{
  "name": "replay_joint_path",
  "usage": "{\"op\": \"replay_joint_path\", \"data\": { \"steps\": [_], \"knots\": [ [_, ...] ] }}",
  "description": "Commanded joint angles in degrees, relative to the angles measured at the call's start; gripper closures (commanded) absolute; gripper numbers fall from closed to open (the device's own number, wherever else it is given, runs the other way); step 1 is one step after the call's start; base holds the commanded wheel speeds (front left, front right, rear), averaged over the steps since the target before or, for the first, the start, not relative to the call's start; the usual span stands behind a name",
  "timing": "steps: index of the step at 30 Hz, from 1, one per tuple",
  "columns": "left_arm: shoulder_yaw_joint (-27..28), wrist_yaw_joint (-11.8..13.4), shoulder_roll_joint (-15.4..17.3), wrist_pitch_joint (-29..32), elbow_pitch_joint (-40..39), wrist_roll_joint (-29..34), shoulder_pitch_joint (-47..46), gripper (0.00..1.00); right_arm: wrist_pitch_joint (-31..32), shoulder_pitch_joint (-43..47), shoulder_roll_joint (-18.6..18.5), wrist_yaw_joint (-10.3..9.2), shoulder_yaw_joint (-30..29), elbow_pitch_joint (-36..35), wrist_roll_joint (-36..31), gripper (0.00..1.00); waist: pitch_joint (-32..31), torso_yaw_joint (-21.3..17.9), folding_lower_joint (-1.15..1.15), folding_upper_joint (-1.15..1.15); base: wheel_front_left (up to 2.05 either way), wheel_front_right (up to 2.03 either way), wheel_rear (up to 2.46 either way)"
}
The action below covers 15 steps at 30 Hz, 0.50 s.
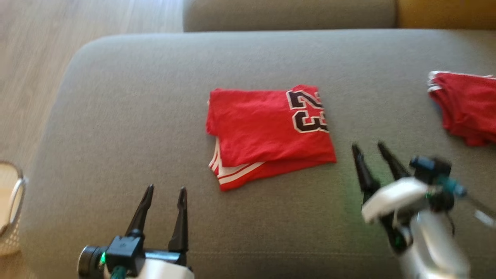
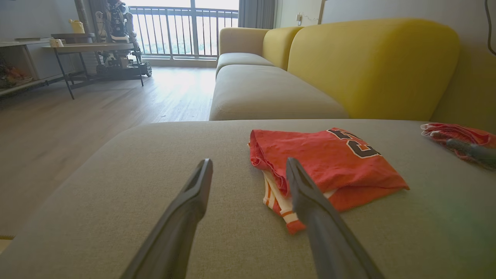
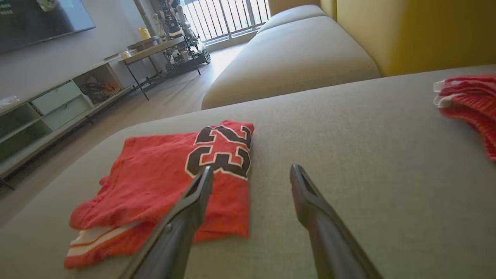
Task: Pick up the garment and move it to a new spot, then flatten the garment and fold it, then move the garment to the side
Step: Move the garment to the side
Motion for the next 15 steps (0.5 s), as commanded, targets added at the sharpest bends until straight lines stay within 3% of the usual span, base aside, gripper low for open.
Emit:
{"op": "replay_joint_path", "data": {
  "steps": [1, 9, 15],
  "knots": [
    [1.08, -0.17, -0.48, -0.35, -2.03, 0.45, -3.15, 0.0, 0.72, -4.91, -0.22, -0.01, 0.83, 0.22, 1.55, 0.0, 2.54, 2.42, 0.0, 0.0, 0.0, 0.0, 0.0],
    [-2.56, 0.86, -0.48, -0.35, -1.14, -1.14, -6.57, 0.0, 10.28, -18.09, -2.4, -0.01, 0.44, 14.29, 15.02, 0.0, 6.09, 6.05, 0.0, 0.0, 0.0, 0.0, 0.0],
    [-3.88, 1.62, -0.48, -0.35, -0.79, -3.06, -7.86, 0.0, 14.4, -22.35, -3.58, -0.01, 0.72, 22.72, 20.26, 0.0, 6.7, 7.39, 0.0, 0.0, 0.0, 0.0, 0.0]
  ]
}}
